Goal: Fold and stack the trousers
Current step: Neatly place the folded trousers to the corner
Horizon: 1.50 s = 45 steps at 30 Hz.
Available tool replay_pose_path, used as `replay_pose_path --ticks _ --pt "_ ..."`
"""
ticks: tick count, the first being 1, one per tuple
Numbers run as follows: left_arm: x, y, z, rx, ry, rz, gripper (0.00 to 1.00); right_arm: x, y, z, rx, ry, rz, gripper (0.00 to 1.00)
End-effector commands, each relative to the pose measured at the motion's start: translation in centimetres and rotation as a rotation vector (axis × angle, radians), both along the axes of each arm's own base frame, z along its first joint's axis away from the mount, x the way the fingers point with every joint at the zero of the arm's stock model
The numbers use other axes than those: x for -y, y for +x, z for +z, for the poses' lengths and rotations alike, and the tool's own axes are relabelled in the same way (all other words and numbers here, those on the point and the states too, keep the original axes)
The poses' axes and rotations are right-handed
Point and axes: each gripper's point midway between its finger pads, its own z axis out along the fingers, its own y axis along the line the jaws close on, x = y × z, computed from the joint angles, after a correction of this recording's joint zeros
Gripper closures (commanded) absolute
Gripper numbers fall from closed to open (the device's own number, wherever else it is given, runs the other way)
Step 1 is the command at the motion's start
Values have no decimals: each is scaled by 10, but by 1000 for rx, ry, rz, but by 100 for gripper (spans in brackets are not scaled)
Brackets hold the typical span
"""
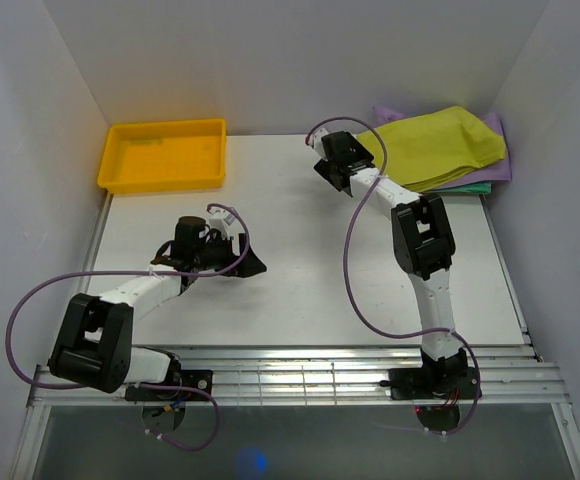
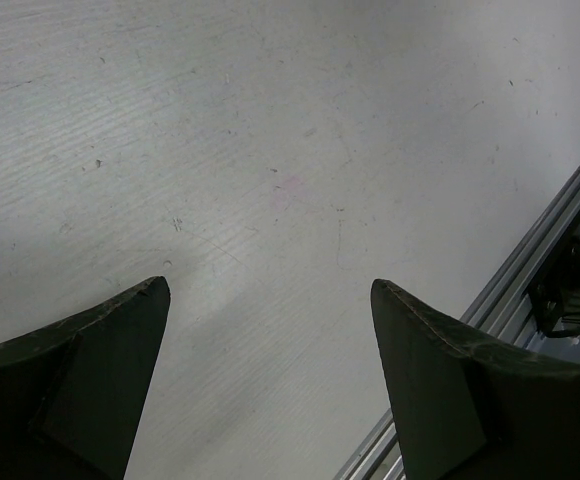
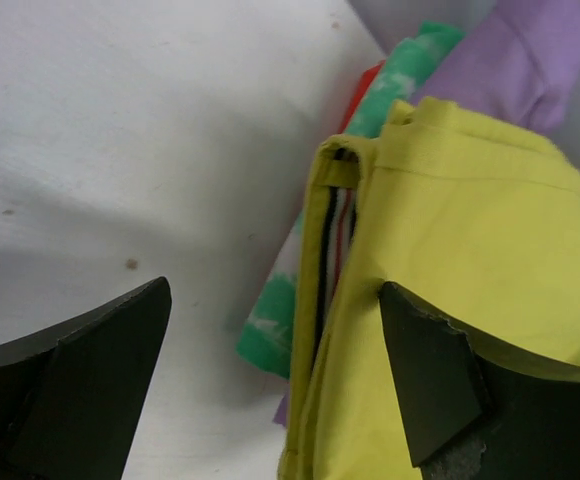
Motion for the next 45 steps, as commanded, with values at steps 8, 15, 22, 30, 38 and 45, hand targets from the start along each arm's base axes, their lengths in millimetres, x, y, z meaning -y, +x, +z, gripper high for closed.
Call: replay_pose_path --ticks 8,15,22,30,38,45 --pt "3 -1 9 33 -27 -14 7 13 24 90 311 -80 -76 10" --pt "5 -1 10 27 -45 -11 7 20 41 67 264 -196 -82 10" --pt "5 -1 11 25 -44 -13 7 28 61 37 271 -293 -87 8" --pt "3 -1 10 28 -39 -1 7 36 72 55 356 -314 -104 38" --pt "3 -1 10 32 -35 0 7 43 83 94 429 -289 -126 92" --pt "3 -3 9 31 -36 -3 7 53 94 156 558 -200 -163 92"
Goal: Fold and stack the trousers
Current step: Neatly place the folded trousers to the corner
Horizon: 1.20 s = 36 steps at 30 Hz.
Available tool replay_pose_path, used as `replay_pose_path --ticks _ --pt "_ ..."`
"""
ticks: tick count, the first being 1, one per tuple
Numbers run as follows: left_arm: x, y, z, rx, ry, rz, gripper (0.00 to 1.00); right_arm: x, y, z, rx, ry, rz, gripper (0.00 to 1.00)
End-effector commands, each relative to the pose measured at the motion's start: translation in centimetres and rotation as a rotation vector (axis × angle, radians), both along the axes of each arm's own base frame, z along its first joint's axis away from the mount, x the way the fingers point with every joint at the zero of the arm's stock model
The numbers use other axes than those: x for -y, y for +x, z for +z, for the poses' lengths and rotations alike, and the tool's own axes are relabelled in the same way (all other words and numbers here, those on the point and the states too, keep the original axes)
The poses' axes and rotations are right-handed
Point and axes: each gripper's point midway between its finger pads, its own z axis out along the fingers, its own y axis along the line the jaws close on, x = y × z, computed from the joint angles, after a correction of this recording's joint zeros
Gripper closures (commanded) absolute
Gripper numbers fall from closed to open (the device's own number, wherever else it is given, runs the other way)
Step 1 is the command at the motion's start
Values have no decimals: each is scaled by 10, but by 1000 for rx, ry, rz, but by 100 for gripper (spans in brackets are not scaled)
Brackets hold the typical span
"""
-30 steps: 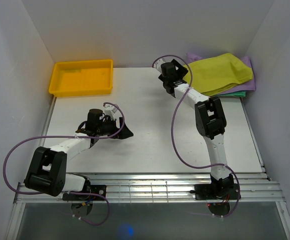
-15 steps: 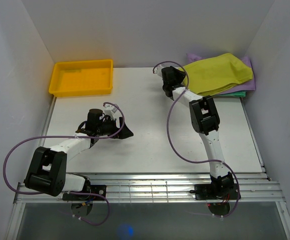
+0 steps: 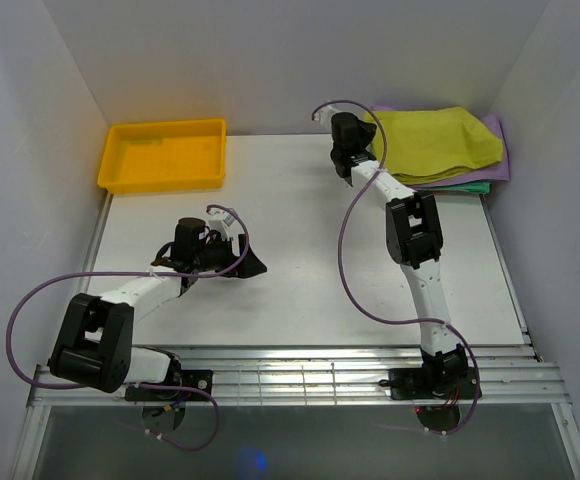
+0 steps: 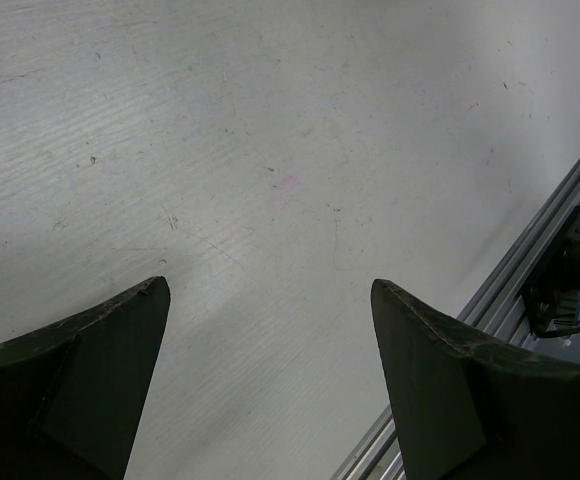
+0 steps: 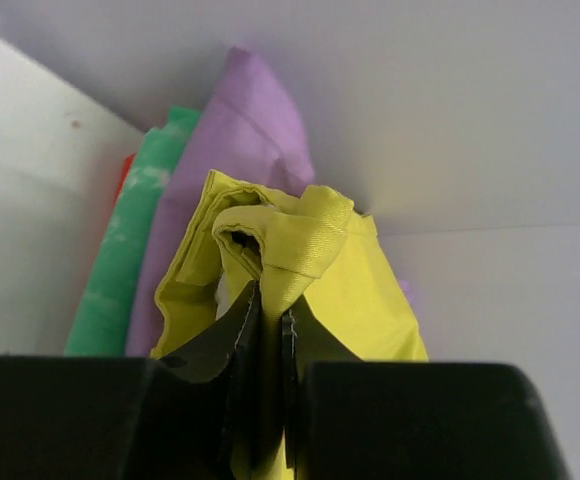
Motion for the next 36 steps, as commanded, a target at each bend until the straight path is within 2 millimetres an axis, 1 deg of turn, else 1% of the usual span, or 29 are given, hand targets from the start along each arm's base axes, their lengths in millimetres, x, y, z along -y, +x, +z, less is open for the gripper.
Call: replay_pose_path --ticks 1,3,6,9,10,11,13,14,15,17,18,19,20,21,22,23,24,25,26,27,28,29,30,31,32,33,34,35,36 --pt "1 -1 10 36 -18 -8 7 10 13 96 254 116 -3 92" --pt "2 -1 9 34 -19 -12 7 12 15 105 300 123 -4 92" --pt "2 0 9 30 -19 -10 7 13 21 104 318 124 -7 92" --pt "1 0 7 24 -17 -9 7 13 29 92 328 110 -10 92" --pt "1 -1 7 25 -16 -10 7 14 33 81 317 103 -11 90" --pt "1 -1 6 23 -13 -6 7 13 35 74 310 102 -7 69" --pt "0 -1 6 26 -6 -3 6 9 38 62 287 120 12 45" --pt "-1 -1 5 24 -2 -2 6 8 38 59 274 133 17 21" --pt "-1 -2 6 25 0 -4 6 5 37 59 265 153 26 12" --pt "-1 -2 7 29 -1 -12 5 -5 31 68 223 236 71 2" --pt "0 -3 8 28 -3 -15 5 -8 23 97 235 285 99 3" --pt "0 -3 8 27 -7 -20 5 -17 17 95 170 314 148 5" --pt "1 -3 8 26 -9 -25 5 -22 10 105 160 385 171 10" --pt "2 -4 9 25 -14 -34 5 -25 3 110 120 414 202 10" --pt "3 -3 10 26 -17 -38 5 -25 -10 144 135 465 259 10" --pt "4 -3 11 24 -20 -41 6 -22 -20 148 95 492 276 10" --pt "5 -2 14 27 -26 -49 5 -6 -31 170 108 549 297 10" --pt "6 -2 15 29 -30 -56 5 5 -34 176 104 577 297 10" --pt "7 -3 16 28 -34 -62 6 18 -41 172 53 602 285 10" --pt "7 -4 17 29 -36 -67 6 33 -44 177 51 652 273 10" --pt "9 -5 18 28 -42 -77 6 68 -43 191 75 678 250 10" --pt "8 -6 19 26 -44 -76 6 86 -43 190 66 685 230 9" --pt "9 -6 18 25 -43 -80 6 125 -45 177 33 692 161 7" --pt "9 -7 18 26 -45 -89 6 136 -46 178 22 701 159 1" --pt "9 -7 18 23 -43 -92 6 161 -48 173 14 712 122 0" --pt "9 -6 19 31 -38 -95 6 194 -54 161 -8 723 59 6" --pt "9 -7 17 25 -35 -98 6 208 -57 153 -19 743 31 10" --pt "9 -5 19 31 -34 -98 6 220 -60 146 -28 754 6 11" --pt "9 -4 20 33 -34 -99 6 244 -65 140 -28 765 -39 13"
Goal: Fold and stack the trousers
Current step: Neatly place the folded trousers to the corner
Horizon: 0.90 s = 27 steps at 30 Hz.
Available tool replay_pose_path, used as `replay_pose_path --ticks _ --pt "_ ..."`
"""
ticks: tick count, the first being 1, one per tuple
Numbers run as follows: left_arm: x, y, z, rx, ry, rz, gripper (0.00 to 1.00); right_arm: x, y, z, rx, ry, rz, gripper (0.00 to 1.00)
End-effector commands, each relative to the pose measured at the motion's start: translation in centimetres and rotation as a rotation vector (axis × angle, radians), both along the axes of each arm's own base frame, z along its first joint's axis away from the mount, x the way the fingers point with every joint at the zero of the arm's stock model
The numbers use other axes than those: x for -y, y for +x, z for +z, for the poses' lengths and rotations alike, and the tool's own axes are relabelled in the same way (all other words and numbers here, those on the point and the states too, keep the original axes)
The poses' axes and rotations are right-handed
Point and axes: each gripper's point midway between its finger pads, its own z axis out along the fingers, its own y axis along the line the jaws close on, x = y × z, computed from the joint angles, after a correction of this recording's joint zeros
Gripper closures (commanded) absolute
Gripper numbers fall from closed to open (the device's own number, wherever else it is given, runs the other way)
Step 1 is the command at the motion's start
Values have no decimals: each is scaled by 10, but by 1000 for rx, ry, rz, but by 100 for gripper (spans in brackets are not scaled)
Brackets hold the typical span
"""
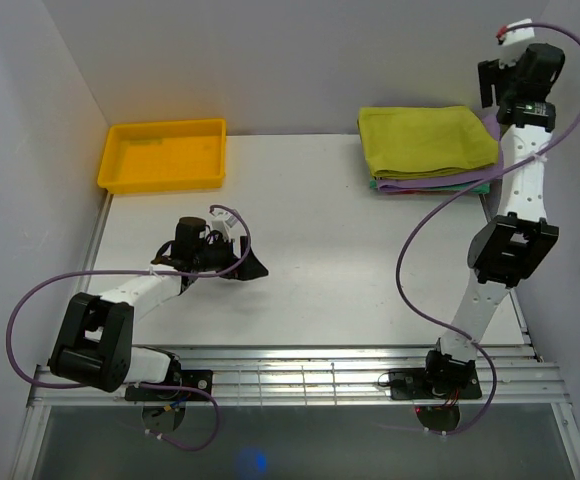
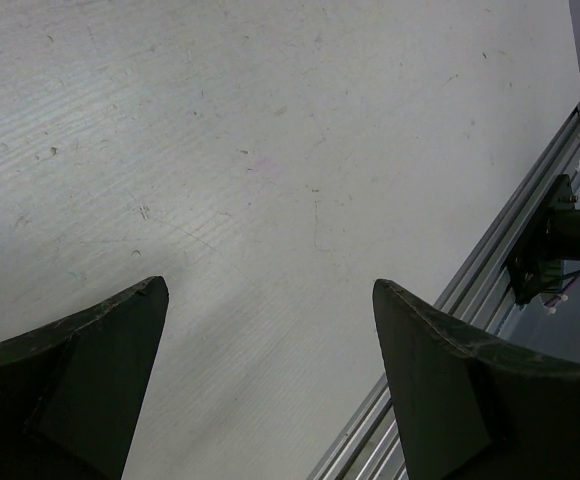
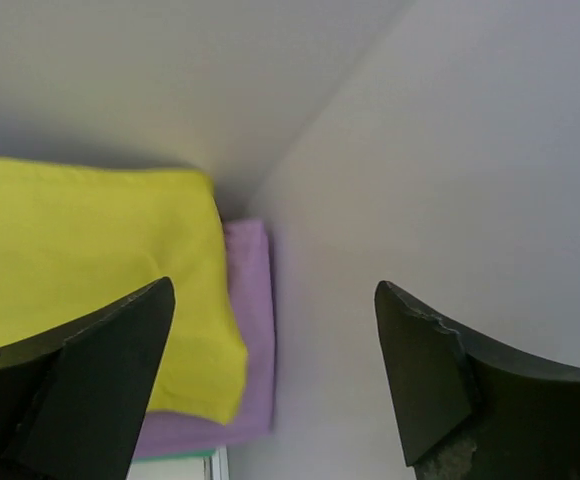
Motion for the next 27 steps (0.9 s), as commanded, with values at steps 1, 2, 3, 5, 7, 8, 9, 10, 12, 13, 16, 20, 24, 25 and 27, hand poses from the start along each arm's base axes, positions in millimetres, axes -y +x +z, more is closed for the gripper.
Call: replay_pose_path --ticks 1,2,3,5,7,8,9,10,12,13,16,20,24,25,27 --pt "5 7 20 66 -17 -42 6 21 -11 -95 -259 166 16 16" --pt "6 9 25 74 -18 -59 6 29 -15 -104 -279 194 10 17" --pt "7 10 26 78 -14 -67 6 46 -19 -114 -297 220 -14 17" --pt "11 20 33 92 -25 -70 6 59 -24 -129 -328 263 -33 15" --pt "20 40 56 158 -55 -68 7 69 -27 -139 -343 319 -17 15" --pt "25 51 59 170 -67 -64 7 69 -27 -142 -344 346 -12 15" --pt "36 65 78 222 -82 -82 7 74 -28 -146 -347 359 -18 15" --pt "42 75 83 241 -82 -83 7 75 -26 -147 -342 359 -20 16" --pt "57 94 80 229 -87 -97 7 80 -22 -153 -335 361 -23 19" --pt "65 109 98 263 -109 -99 7 83 -20 -156 -329 361 -33 26" --pt "81 134 106 250 -148 -99 7 90 -11 -178 -340 370 -50 49" --pt "89 146 110 245 -172 -96 7 94 -12 -220 -417 402 -63 76" --pt "87 141 99 237 -161 -96 7 98 -24 -247 -478 448 -92 92" --pt "86 140 96 238 -155 -101 7 99 -28 -251 -491 449 -100 92" --pt "84 133 89 221 -150 -104 7 105 -37 -262 -520 440 -122 92"
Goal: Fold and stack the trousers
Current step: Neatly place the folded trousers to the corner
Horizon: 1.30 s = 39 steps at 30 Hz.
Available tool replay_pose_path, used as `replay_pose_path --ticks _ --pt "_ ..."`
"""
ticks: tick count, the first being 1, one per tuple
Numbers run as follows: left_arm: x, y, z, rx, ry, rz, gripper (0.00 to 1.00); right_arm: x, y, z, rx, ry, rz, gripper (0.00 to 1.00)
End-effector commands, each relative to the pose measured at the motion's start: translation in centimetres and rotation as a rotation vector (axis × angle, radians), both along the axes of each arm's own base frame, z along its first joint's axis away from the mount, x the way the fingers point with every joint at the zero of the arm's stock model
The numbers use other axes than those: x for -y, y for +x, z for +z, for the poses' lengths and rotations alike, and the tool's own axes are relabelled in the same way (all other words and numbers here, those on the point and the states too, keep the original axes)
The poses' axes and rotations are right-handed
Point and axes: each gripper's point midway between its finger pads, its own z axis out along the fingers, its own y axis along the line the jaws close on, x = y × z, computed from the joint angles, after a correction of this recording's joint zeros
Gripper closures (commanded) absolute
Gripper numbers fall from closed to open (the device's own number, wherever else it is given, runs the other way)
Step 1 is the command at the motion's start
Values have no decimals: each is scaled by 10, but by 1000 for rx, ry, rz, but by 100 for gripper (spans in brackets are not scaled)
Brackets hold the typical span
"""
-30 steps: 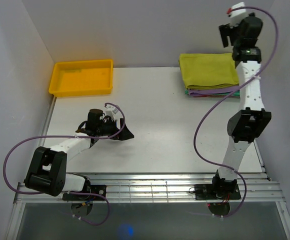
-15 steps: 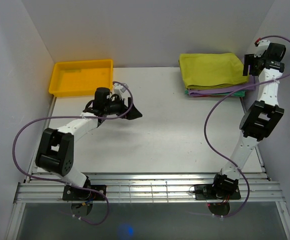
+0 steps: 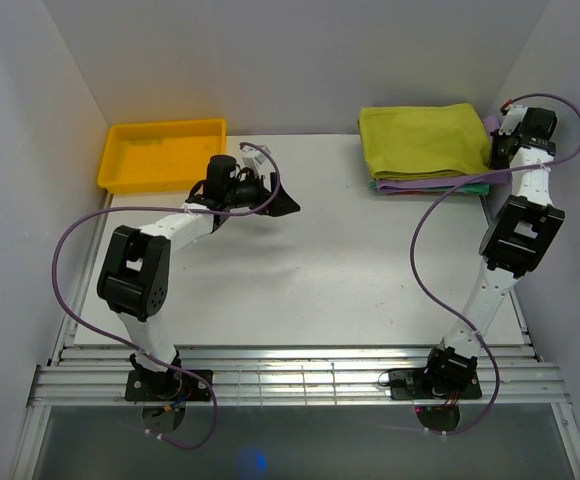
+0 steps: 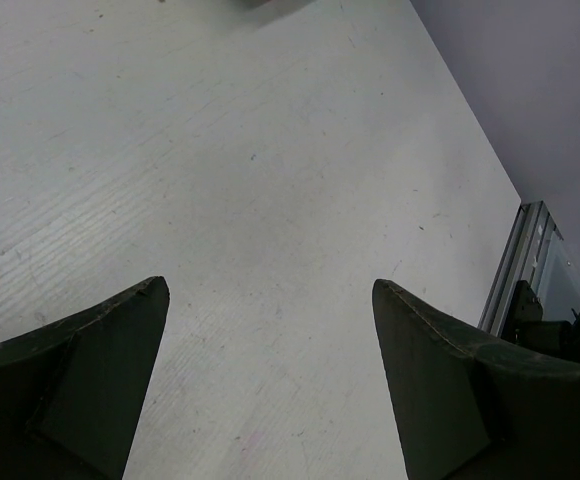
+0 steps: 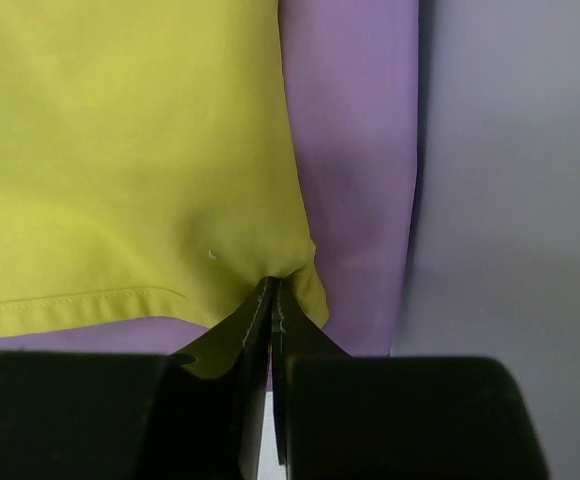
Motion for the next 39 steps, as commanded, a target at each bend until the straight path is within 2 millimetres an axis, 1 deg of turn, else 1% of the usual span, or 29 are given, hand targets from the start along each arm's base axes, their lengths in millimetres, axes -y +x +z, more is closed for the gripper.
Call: replay_pose_path --ticks 1,4,8,10,12,13,14,15,16,17,18,19,20,21,22,23,24,25,26,27,29,30,31,32,33,34,35,36,39 --pt "-1 -12 7 21 -15 -24 7 13 -20 -15 -67 3 -38 92" --pt "-2 -18 3 7 -14 -33 7 21 -34 -25 -130 -42 -33 92" --pt "-4 -22 1 4 -9 -36 7 35 -43 -21 -161 -122 -49 92" --pt "-4 -22 3 6 -7 -35 7 40 -37 2 -123 -161 -38 92" --pt "-5 -23 5 11 0 -39 7 35 -32 31 -69 -182 2 89" --pt "-7 -24 4 -4 15 -36 5 29 -29 46 -34 -184 30 81" --pt "-8 -25 4 -11 28 -42 4 24 -29 58 -14 -192 55 76" --pt "-10 -26 3 4 50 -56 3 14 -32 77 12 -201 93 71" --pt "-13 -30 5 -5 67 -60 2 3 -33 85 29 -197 151 47" --pt "-18 -36 3 -42 88 -77 2 -4 -37 93 44 -185 177 32" --pt "-25 -36 3 -46 106 -77 2 -14 -45 114 75 -184 203 22" --pt "-33 -44 -3 -79 147 -89 2 -27 -54 114 67 -147 249 7" --pt "-39 -41 -1 -82 169 -78 2 -36 -60 119 71 -130 274 2" --pt "-50 -38 -3 -101 190 -61 2 -47 -71 135 91 -119 301 10" --pt "-59 -46 -12 -149 228 -70 2 -63 -84 133 70 -59 345 10" --pt "-68 -45 -19 -177 258 -49 2 -73 -96 126 41 -21 368 10" --pt "-83 -47 -21 -209 272 -33 2 -89 -109 134 42 4 399 10" --pt "-91 -47 -22 -212 274 -26 2 -98 -119 131 22 35 413 10" --pt "-101 -48 -19 -181 283 -21 2 -113 -144 119 -30 86 433 10" --pt "-114 -51 -24 -194 290 -1 2 -125 -157 112 -53 122 457 10" --pt "-129 -54 -29 -185 335 34 2 -147 -181 99 -79 184 497 10" --pt "-143 -56 -36 -182 395 82 2 -164 -205 81 -122 214 516 10" --pt "-148 -60 -39 -186 421 90 2 -173 -216 71 -136 224 524 10" --pt "-154 -62 -41 -174 446 99 2 -186 -226 76 -101 197 551 10" --pt "-158 -66 -37 -157 459 114 2 -198 -246 46 -164 236 557 10" --pt "-163 -76 -47 -176 479 122 2 -201 -254 37 -177 211 553 10" --pt "-165 -81 -48 -176 487 124 2 -207 -261 30 -175 195 560 10" --pt "-165 -86 -50 -178 491 123 2 -221 -275 17 -188 177 584 10" --pt "-171 -99 -53 -180 508 137 2 -241 -287 10 -168 143 629 10"
